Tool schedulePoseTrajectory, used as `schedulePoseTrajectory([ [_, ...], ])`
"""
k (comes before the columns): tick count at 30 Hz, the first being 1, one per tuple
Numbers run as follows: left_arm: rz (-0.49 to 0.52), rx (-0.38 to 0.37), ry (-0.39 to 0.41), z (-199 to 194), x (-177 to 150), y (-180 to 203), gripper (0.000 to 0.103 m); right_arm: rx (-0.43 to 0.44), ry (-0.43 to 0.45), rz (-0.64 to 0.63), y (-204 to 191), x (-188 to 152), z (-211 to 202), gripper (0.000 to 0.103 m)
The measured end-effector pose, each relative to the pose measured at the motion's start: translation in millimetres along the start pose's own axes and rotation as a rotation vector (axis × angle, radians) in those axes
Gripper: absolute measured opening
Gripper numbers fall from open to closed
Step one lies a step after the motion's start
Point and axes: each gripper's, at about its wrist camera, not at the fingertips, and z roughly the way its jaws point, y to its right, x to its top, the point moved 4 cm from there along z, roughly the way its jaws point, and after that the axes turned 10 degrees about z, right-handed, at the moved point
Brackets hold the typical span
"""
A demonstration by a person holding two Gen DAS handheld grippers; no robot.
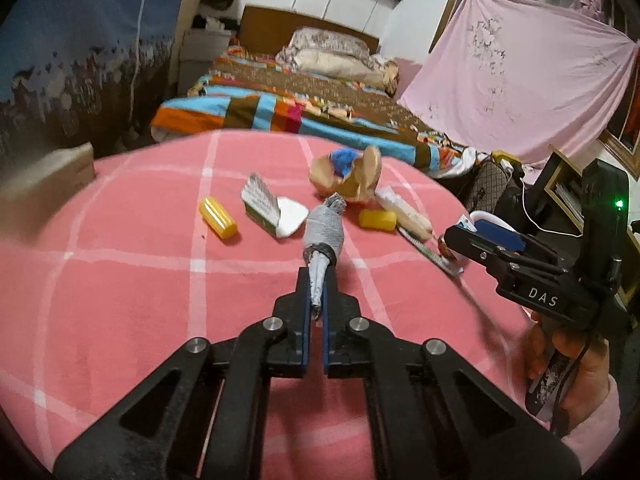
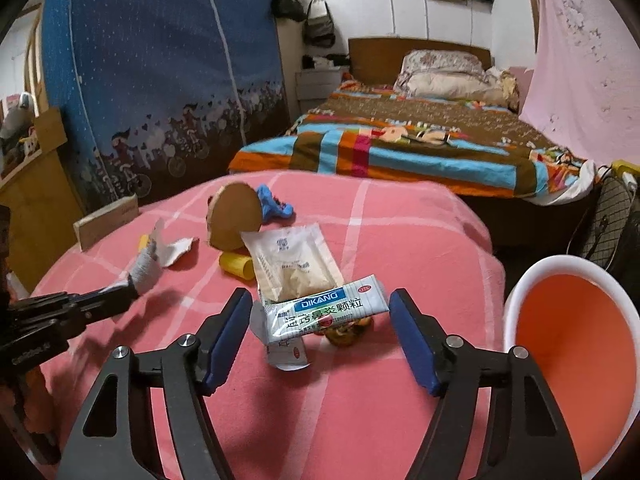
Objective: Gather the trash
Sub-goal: 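Carry both items over the orange bucket and open both tools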
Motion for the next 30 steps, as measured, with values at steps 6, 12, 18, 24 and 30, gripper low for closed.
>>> schedulePoseTrajectory([
  [6, 0.033, 0.008, 0.087, -13, 9, 12, 0.0, 0.011, 0.153, 0.008, 4, 5, -29, 0.07],
  [12, 0.07, -0.008, 0.182, -23, 25, 35, 0.0, 0.029, 0.357, 0.049, 16, 14, -71, 0.07],
  [18, 0.148, -0.06, 0.299, -31, 49, 73, 0.0, -0.004, 0.547, 0.065, 33, 24, -112, 0.07],
  [24, 0.226, -0.146, 0.366, -28, 66, 116, 0.0, -0.058, 0.657, 0.126, 67, 28, -147, 0.07],
  [30, 0.288, -0.242, 0.368, -14, 74, 164, 0.0, -0.132, 0.683, 0.197, 105, 23, -166, 0.071],
])
